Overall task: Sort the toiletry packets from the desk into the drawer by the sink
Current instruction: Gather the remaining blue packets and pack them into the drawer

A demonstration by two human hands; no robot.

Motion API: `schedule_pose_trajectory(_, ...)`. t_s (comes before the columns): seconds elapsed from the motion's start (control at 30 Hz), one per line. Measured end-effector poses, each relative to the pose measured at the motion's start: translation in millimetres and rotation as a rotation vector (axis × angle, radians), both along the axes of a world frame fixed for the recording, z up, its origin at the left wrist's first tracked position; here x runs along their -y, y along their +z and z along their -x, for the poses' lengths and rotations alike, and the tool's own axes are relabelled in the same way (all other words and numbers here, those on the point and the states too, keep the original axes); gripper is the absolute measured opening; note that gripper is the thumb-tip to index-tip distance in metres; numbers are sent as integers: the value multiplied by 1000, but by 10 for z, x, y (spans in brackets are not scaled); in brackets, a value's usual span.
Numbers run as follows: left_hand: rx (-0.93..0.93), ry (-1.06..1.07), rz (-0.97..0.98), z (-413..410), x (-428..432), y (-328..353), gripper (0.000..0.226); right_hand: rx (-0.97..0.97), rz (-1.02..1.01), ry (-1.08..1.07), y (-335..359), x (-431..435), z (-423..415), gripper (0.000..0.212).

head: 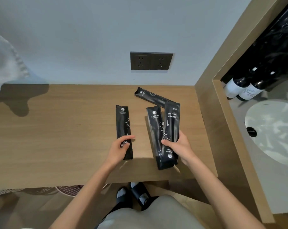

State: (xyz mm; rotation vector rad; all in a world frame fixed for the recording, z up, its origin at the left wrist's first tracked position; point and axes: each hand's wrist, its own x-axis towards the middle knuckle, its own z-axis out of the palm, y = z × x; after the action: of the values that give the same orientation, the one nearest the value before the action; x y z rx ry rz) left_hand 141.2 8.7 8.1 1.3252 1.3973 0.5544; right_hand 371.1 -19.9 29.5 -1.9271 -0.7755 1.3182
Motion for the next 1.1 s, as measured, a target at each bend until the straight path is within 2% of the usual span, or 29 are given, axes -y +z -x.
schedule_pose_trajectory(0.17, 52, -80, -29, -157, 78, 312, 28, -46, -142, 102, 257, 48, 210, 43)
schedule_pose_trajectory(0.27, 117, -46, -45, -253, 113, 464, 24, -85, -191, 144, 307, 61, 332, 44)
schedule_pose_trajectory(0.47, 373, 204, 265, -287, 97, 591, 32, -44, -230, 224, 354, -6, 469, 43)
schedule_pose_trajectory(0.57, 320, 220, 184, -313, 123, 631, 29, -46, -237, 359, 388, -33, 502, 39)
schedule_pose_trajectory(0.67, 287, 308, 148, -343, 86, 612, 23, -36, -229, 486, 398, -53, 514, 48)
schedule_pose_trajectory(0.87, 245, 315, 175, -319, 9, 648, 21, 18, -247, 605, 391, -102, 415, 64)
schedule_pose_trajectory(0.97, 262, 307, 197, -315, -47, 665, 20, 41, -243, 574, 417, -167, 326, 63)
schedule_pose_trajectory(1.1, 233, 299, 191, -304, -154, 727, 10, 123, -259, 357, 275, -398, 104, 50)
